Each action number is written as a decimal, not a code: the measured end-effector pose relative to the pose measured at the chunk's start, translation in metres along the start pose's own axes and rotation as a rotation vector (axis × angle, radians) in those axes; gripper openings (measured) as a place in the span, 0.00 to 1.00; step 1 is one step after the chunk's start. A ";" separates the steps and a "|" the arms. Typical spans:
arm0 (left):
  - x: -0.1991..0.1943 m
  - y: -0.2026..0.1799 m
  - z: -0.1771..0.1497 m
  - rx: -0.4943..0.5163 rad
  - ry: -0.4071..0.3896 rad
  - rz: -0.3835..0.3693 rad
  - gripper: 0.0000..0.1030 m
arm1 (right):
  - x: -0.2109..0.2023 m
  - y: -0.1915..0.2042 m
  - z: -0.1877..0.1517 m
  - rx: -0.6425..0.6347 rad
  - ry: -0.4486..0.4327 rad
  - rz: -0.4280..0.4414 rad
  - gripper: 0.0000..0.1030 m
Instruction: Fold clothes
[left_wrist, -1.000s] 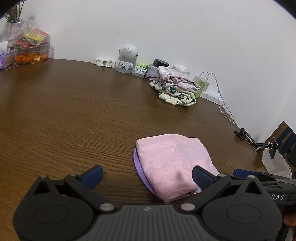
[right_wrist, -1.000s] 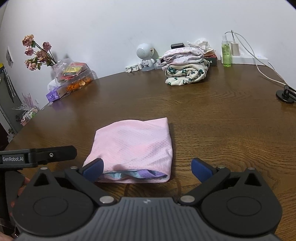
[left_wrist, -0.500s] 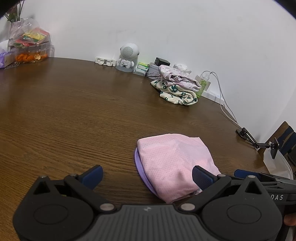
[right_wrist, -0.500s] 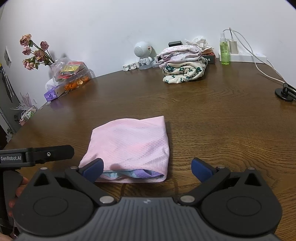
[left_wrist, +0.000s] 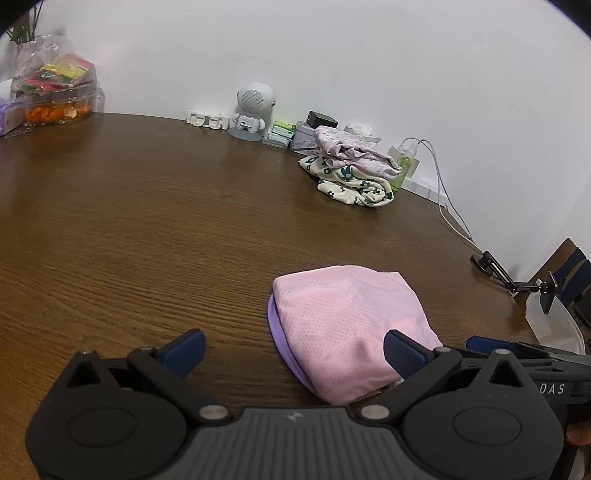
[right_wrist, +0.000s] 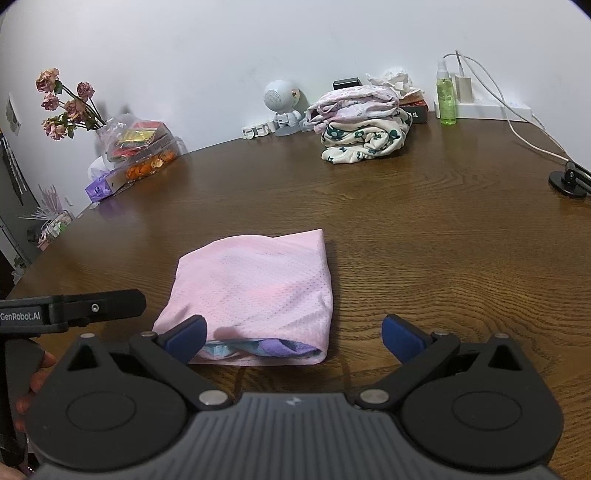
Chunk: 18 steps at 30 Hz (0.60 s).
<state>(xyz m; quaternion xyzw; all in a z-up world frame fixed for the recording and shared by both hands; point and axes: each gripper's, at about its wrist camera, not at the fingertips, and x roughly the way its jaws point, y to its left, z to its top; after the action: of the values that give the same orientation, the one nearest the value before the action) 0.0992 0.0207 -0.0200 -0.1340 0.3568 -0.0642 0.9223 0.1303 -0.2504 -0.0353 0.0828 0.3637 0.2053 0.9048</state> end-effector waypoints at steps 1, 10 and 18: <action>0.001 0.002 0.001 -0.005 0.002 -0.005 1.00 | 0.000 0.000 0.001 0.002 0.000 -0.002 1.00; 0.011 0.015 0.016 -0.034 0.034 -0.017 1.00 | 0.003 -0.008 0.010 0.027 -0.008 -0.014 1.00; 0.037 0.015 0.025 -0.061 0.102 -0.084 0.92 | 0.023 -0.023 0.026 0.048 0.040 0.063 1.00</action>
<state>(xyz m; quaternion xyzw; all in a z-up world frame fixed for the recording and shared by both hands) 0.1435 0.0323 -0.0305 -0.1737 0.3993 -0.0989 0.8948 0.1698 -0.2611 -0.0376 0.1117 0.3839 0.2268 0.8881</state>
